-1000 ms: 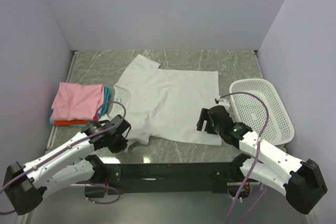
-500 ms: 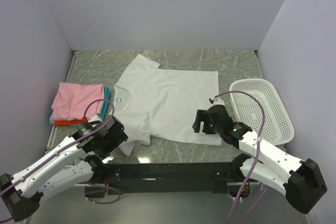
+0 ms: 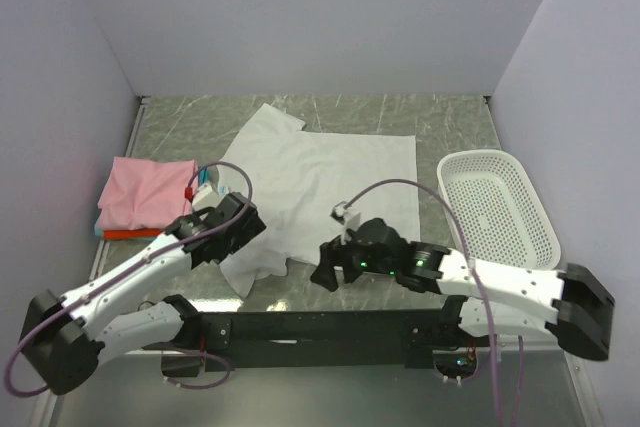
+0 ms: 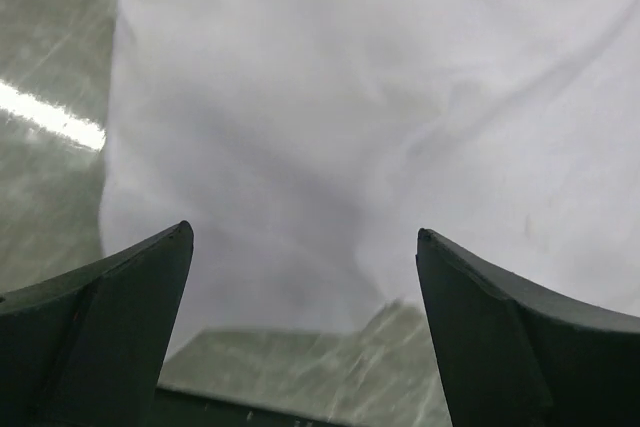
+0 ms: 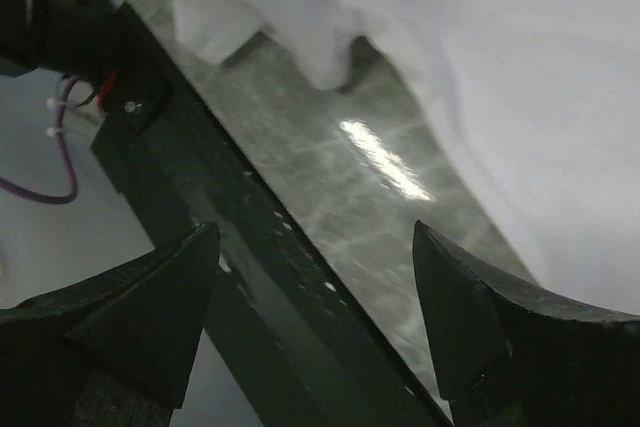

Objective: Fold and stack the t-shirts
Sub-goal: Flatten the tshirt out

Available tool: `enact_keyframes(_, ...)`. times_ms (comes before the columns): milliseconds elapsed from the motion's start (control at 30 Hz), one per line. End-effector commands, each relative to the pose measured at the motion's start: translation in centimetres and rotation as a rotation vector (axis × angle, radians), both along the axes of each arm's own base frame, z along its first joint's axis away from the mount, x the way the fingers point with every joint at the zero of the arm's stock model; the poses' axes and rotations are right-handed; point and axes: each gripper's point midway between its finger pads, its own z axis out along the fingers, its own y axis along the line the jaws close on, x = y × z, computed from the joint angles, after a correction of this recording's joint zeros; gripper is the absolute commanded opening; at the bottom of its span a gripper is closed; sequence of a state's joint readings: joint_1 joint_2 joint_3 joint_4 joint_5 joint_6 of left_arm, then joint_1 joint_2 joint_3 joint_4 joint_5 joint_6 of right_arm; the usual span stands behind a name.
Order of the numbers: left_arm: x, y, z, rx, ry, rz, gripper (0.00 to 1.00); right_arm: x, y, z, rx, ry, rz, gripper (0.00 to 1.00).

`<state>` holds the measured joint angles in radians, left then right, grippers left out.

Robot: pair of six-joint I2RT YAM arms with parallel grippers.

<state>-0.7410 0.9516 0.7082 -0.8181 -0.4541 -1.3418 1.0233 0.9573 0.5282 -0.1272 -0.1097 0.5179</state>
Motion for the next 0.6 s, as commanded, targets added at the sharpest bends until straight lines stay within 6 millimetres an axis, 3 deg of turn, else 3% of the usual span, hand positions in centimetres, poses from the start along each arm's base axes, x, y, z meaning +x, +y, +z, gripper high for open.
enact_keyframes(0,4.8,-0.9,0.3,-0.004,-0.09,-0.06,0.99,-0.4,5.5,2.2,0.093,-0.058,0.085,0.83)
enact_keyframes(33,6.6,-2.3,1.0,-0.069,-0.15,-0.097,1.0,0.2,6.6,2.7,0.125,-0.089,0.066,0.8)
enact_keyframes(100,7.4,-2.2,-0.7,-0.07,-0.132,-0.136,0.99,0.5,8.3,1.5,0.096,-0.08,0.077,0.77)
enact_keyframes(167,8.4,-2.8,-1.1,-0.089,-0.16,-0.154,0.99,0.4,9.9,1.2,0.091,-0.114,0.095,0.76)
enact_keyframes(400,8.2,-2.8,-4.6,-0.074,-0.088,-0.203,0.99,2.2,14.2,-3.0,-0.051,-0.112,0.082,0.72)
enact_keyframes(567,7.5,-2.0,-6.3,-0.077,-0.064,-0.177,0.99,2.8,14.4,-5.0,-0.111,-0.084,0.033,0.68)
